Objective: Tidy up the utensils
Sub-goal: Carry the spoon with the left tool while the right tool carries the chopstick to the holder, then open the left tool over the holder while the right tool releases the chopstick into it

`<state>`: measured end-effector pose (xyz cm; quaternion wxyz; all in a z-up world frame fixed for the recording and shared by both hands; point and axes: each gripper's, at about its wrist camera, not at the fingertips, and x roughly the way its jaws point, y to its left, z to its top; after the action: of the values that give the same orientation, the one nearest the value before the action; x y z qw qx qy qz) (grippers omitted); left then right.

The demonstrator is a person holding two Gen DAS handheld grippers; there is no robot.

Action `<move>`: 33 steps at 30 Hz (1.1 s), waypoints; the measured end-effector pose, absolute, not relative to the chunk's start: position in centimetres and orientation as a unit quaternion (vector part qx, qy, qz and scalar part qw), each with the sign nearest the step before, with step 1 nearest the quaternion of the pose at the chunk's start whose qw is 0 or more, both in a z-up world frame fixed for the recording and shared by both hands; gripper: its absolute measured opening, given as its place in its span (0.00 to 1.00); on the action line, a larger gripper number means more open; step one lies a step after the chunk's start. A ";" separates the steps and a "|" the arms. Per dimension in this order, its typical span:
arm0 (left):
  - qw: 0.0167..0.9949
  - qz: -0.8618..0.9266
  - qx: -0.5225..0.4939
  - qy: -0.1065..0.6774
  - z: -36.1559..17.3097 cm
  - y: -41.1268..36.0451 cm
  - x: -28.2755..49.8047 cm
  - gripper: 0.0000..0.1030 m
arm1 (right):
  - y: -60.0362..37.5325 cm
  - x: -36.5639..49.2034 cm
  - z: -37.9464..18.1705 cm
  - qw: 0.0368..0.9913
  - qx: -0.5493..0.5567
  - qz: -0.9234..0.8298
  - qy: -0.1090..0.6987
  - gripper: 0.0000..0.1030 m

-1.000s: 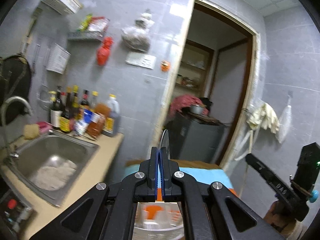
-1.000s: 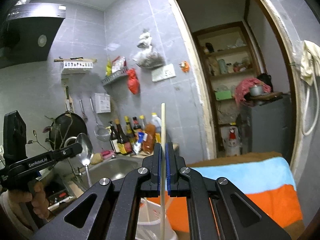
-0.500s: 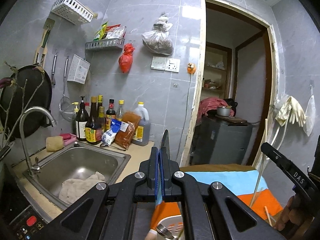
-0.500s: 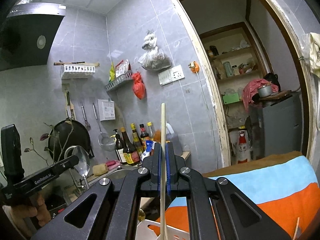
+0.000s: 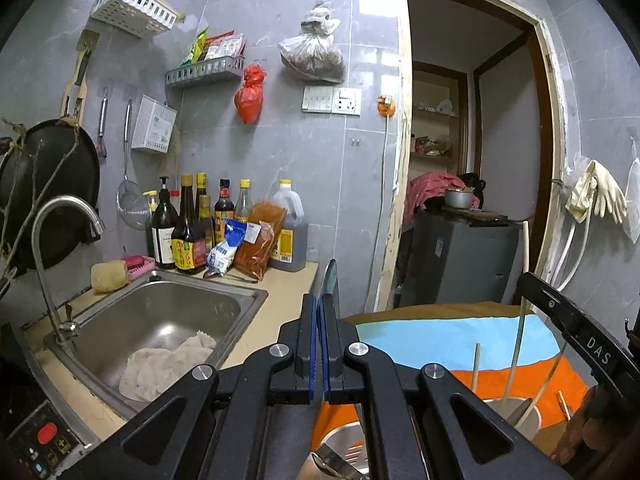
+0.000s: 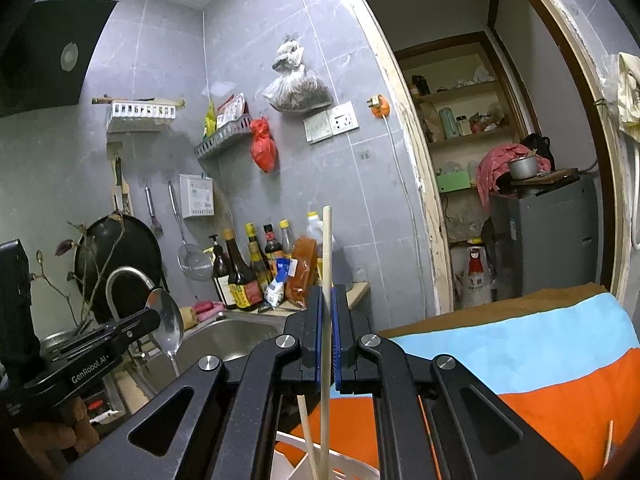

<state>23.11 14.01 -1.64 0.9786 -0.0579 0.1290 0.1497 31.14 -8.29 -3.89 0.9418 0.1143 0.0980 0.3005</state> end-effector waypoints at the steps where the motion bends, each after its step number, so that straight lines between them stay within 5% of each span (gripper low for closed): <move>1: 0.978 0.150 -0.058 0.131 -1.7 14.0 23.2 0.02 | -8.2 31.2 -4.1 0.942 0.113 0.300 0.101 0.04; 16: 0.975 0.106 -0.075 0.180 -2.8 13.6 23.1 0.03 | -8.5 31.0 -5.2 0.937 0.100 0.301 0.145 0.06; 18: 0.974 0.093 -0.088 0.185 -2.7 13.7 23.0 0.04 | -8.8 30.9 -5.2 0.936 0.102 0.300 0.150 0.10; 21: 0.974 0.080 -0.101 0.186 -2.6 13.6 22.8 0.06 | -9.3 30.5 -4.9 0.936 0.108 0.301 0.149 0.31; 24: 0.976 0.071 -0.109 0.177 -2.4 13.4 22.4 0.15 | -10.1 29.9 -4.1 0.936 0.113 0.302 0.138 0.35; 28: 0.978 0.055 -0.124 0.156 -1.7 12.6 21.9 0.42 | -11.4 29.4 -2.9 0.940 0.114 0.297 0.127 0.40; 33: 0.980 0.043 -0.128 0.145 -0.7 11.0 22.0 0.46 | -13.7 28.9 -1.4 0.945 0.122 0.282 0.115 0.54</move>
<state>22.00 10.98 -0.66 0.9803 -0.1277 0.1447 0.0429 28.93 -13.67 -1.44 0.9447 0.1224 0.1151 0.2817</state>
